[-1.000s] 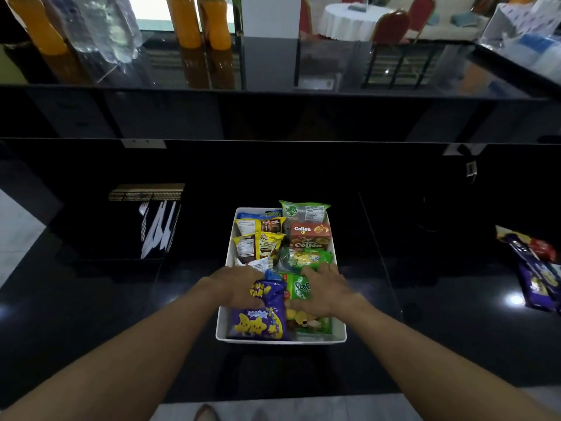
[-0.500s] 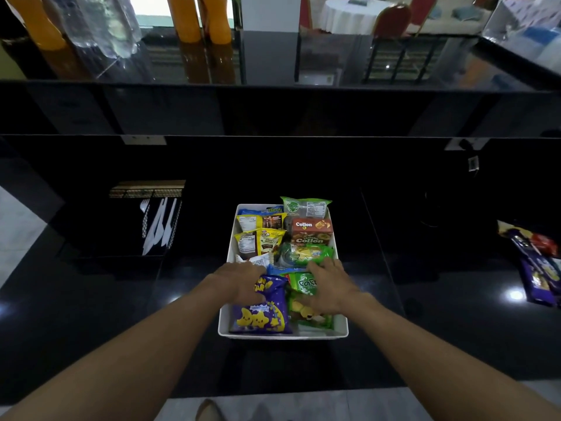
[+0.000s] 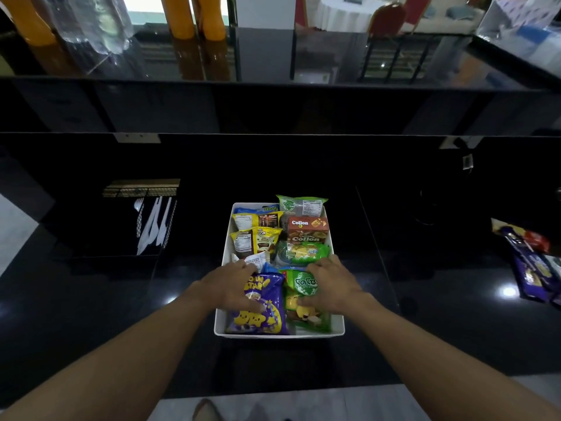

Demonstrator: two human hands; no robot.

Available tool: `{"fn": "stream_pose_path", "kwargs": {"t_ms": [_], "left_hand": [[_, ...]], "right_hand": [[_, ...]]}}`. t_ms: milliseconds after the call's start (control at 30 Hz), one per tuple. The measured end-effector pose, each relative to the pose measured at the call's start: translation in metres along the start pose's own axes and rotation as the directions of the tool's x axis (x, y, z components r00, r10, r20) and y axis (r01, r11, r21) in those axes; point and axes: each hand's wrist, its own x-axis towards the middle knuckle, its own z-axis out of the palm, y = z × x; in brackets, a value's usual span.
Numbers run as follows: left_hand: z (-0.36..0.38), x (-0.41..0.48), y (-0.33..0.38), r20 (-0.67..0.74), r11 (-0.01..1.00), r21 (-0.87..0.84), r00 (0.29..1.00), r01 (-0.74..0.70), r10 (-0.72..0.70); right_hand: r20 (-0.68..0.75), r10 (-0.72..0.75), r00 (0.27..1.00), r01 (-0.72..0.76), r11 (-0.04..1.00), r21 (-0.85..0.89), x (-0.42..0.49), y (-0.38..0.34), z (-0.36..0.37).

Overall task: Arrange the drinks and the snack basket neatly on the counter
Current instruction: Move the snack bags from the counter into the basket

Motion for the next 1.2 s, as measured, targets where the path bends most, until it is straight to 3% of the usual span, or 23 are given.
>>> {"fn": "stream_pose_path", "kwargs": {"t_ms": [200, 433, 567, 867, 1033, 1200], "left_hand": [[0.015, 0.002, 0.005, -0.103, 0.990, 0.138, 0.994, 0.036, -0.021], [0.005, -0.003, 0.003, -0.101, 0.998, 0.039, 0.994, 0.053, -0.049], [-0.012, -0.009, 0.005, -0.174, 0.997, 0.059, 0.984, 0.043, -0.032], [-0.078, -0.027, 0.006, -0.470, 0.978, 0.178, 0.883, 0.105, -0.009], [-0.125, -0.043, 0.007, -0.553, 0.970, 0.164, 0.831, 0.178, -0.059], [-0.167, -0.067, 0.005, -0.625, 0.974, 0.109, 0.775, 0.200, -0.090]], "right_hand": [[-0.035, 0.009, 0.999, -0.012, 0.997, -0.077, 0.001, -0.003, 0.002], [0.012, -0.003, 1.000, 0.003, 1.000, 0.029, -0.001, 0.005, -0.004], [-0.056, -0.025, 0.998, 0.027, 0.999, 0.042, -0.002, 0.003, -0.019], [-0.231, -0.088, 0.969, 0.109, 0.991, 0.081, 0.005, -0.029, -0.093], [-0.232, -0.090, 0.969, 0.113, 0.990, 0.086, 0.014, -0.047, -0.138], [-0.319, -0.162, 0.934, 0.197, 0.977, 0.081, 0.020, -0.062, -0.172]]}}
